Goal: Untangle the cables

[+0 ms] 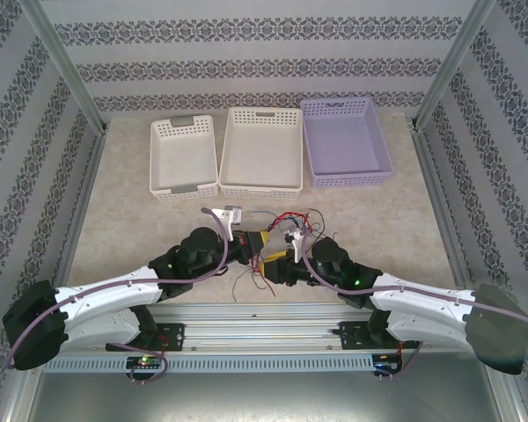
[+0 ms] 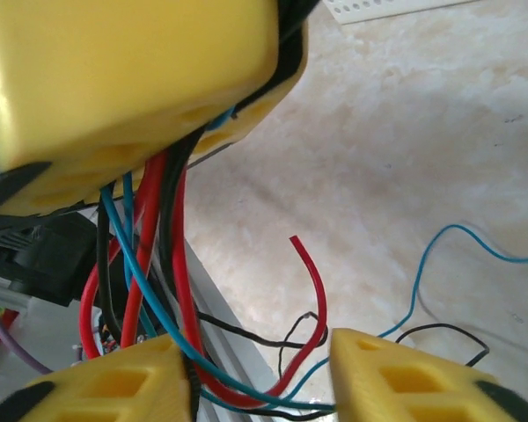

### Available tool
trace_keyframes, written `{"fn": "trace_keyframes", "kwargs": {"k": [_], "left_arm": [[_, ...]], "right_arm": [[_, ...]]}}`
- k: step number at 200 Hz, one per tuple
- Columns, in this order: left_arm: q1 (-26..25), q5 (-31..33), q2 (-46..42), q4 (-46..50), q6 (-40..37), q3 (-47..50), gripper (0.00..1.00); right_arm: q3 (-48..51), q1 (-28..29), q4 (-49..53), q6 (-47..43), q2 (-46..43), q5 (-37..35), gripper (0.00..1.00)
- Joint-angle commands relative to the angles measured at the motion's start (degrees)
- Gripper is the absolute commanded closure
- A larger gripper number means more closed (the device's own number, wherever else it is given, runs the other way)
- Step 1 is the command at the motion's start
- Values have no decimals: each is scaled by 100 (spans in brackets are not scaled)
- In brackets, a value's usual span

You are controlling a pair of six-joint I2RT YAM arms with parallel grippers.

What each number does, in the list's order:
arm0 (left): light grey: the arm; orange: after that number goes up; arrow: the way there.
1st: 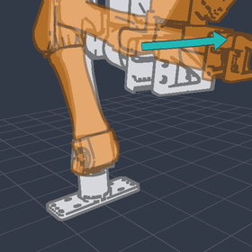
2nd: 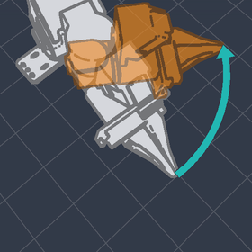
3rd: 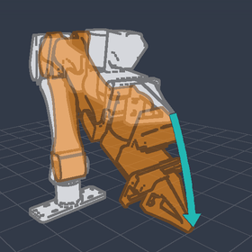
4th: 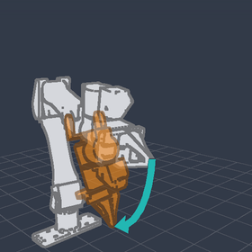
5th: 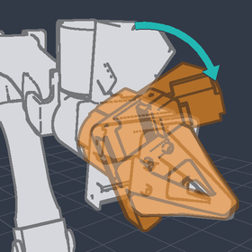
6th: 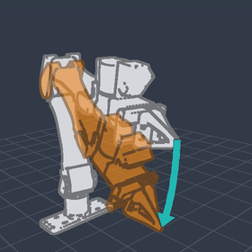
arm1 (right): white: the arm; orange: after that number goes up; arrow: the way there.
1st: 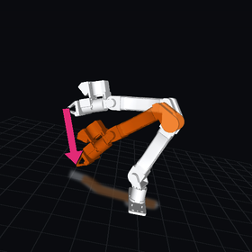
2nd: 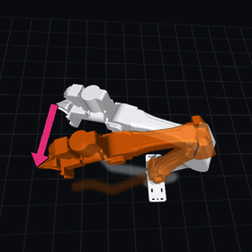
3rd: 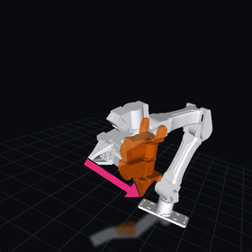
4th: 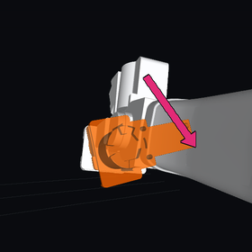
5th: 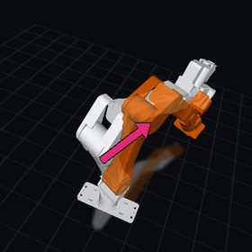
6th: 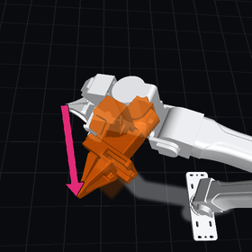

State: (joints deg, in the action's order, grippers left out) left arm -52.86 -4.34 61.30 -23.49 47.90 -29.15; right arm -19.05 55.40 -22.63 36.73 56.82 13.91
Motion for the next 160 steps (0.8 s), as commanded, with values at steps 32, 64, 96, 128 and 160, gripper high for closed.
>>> {"fn": "trace_keyframes", "kwargs": {"k": [32,64,96,128,160], "left_arm": [[4,-15,-126,-350,95,67,100],[4,24,-216,-241,54,104,85],[4,100,-449,-74,30,196,52],[4,6,-505,-153,85,329,45],[4,-295,-245,-534,166,393,40]], "right_arm": [[-213,46,155,-410,-237,-363,94],[-216,41,666,-548,-585,-800,100],[-149,-1,1039,-610,-1056,-1127,100],[-158,-64,1143,-661,-1208,-1030,100],[-216,-73,1063,-680,-1141,-752,100]]}}
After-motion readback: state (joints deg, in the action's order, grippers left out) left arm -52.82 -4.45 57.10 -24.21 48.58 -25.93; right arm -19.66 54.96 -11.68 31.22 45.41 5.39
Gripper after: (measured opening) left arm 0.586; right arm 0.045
